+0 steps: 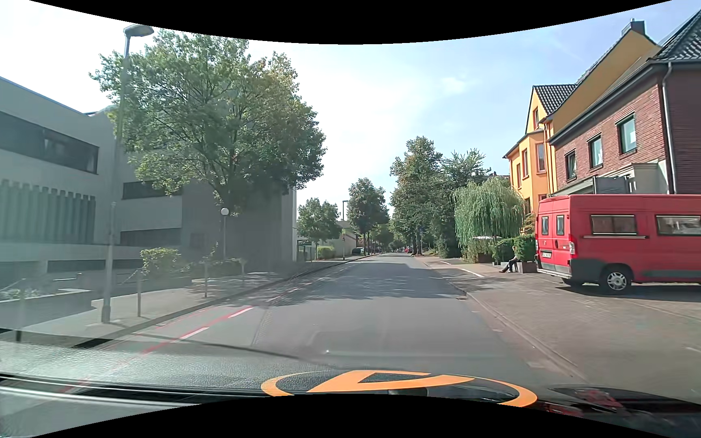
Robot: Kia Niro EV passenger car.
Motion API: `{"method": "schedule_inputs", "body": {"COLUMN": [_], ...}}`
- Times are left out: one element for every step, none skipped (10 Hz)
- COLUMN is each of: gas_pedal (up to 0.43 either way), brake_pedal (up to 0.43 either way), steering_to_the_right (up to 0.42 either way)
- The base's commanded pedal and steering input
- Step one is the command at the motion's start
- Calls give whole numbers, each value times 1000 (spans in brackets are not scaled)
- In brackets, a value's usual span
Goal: Follow the waypoints while adhering to traffic rules and regulations
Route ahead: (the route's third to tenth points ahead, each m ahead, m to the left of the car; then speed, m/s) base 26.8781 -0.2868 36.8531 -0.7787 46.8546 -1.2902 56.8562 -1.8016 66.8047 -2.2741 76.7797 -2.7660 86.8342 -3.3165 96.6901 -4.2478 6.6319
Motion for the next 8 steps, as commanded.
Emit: {"method": "schedule_inputs", "body": {"gas_pedal": [118,118,118,118,118,118,118,118], "brake_pedal": [0,0,0,0,0,0,0,0], "steering_to_the_right": [36,36,36,36,36,36,34,31]}}
